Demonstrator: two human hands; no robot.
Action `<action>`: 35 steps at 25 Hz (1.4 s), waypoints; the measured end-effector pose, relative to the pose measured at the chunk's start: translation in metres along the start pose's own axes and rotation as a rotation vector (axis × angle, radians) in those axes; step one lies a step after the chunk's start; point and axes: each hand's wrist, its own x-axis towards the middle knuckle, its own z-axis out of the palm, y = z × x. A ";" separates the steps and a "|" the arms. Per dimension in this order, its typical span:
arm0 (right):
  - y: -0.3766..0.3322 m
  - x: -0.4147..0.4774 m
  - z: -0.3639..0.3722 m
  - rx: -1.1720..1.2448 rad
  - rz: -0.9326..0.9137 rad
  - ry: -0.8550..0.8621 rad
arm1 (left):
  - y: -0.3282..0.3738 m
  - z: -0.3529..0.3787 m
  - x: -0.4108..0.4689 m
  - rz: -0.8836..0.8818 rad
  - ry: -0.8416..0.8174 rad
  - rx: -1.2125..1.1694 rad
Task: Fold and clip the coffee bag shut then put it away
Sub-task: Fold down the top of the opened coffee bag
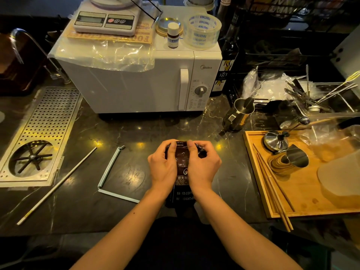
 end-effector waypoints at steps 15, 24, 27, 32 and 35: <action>-0.002 0.000 0.000 0.047 0.002 -0.044 | -0.002 -0.003 0.001 -0.015 -0.017 0.060; 0.002 -0.004 -0.015 -0.047 -0.046 -0.154 | -0.002 -0.021 0.003 0.030 -0.159 0.000; 0.003 -0.008 -0.017 -0.026 -0.073 -0.174 | 0.001 -0.025 0.006 0.013 -0.213 -0.041; 0.003 0.001 -0.031 0.082 -0.129 -0.328 | 0.009 -0.029 0.014 -0.044 -0.276 -0.066; 0.002 0.021 -0.046 0.023 -0.279 -0.501 | 0.018 -0.041 0.028 0.059 -0.439 0.058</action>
